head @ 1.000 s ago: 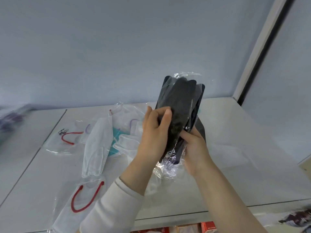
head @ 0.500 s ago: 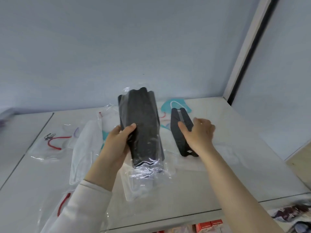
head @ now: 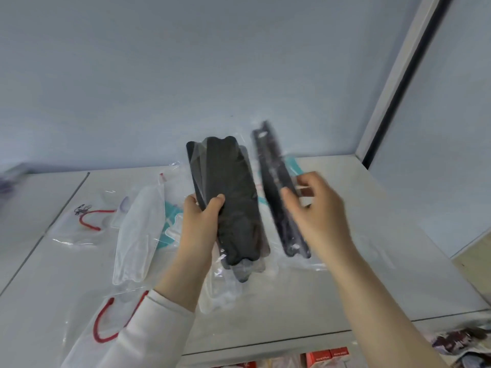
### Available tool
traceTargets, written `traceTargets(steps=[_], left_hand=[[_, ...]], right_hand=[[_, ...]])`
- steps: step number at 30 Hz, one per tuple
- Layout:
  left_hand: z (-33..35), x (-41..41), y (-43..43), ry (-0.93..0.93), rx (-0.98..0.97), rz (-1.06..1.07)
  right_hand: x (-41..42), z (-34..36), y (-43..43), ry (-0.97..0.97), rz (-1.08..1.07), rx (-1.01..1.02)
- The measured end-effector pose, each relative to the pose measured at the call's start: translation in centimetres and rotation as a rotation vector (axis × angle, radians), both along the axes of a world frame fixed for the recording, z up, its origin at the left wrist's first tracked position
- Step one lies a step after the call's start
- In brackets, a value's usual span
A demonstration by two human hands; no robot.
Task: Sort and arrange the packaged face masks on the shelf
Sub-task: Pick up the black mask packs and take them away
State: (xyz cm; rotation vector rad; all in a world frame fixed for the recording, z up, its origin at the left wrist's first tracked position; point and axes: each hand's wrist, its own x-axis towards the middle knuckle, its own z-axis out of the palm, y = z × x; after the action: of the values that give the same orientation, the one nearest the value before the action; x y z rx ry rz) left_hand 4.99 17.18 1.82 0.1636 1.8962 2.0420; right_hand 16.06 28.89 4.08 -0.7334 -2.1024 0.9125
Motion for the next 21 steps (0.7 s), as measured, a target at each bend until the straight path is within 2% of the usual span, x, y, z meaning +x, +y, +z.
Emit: traceTargets(steps=[2,4,6,9,12,14,18,21], left_hand=[[0.6,1.5,0.4,0.037,0.066,-0.030],[0.9,2.4,0.3,0.063,0.126,-0.054],[0.9,3.1,0.0,0.061,0.194,-0.083],[0.7,4.2,-0.3,0.102,0.257,-0.168],[0.7,5.5,-0.1,0.284,0.283,-0.276],[0.9,6.3,0.3,0.408,0.261,-0.342],[2.3,8.3,0.8,0.553,0.188,-0.266],[1.7,10.2,1.1,0.579,0.212,-0.185]], right_hand=[[-0.1,-0.7,-2.2,-0.057,0.176,-0.036],[0.1,-1.1,-3.3,-0.012,0.258,-0.142],[0.6,-1.3,-3.1,0.102,0.189,-0.161],[1.2,-2.0,-2.4,0.152,0.099,-0.188],[2.1,-2.4,-2.2,0.184,0.202,-0.467],[3.3,-2.3,-2.1,0.240,0.250,-0.552],[5.9,-1.6,-2.1,0.374,0.315,-0.421],[7.7,-2.3,-1.9,0.395,0.411,-0.396]])
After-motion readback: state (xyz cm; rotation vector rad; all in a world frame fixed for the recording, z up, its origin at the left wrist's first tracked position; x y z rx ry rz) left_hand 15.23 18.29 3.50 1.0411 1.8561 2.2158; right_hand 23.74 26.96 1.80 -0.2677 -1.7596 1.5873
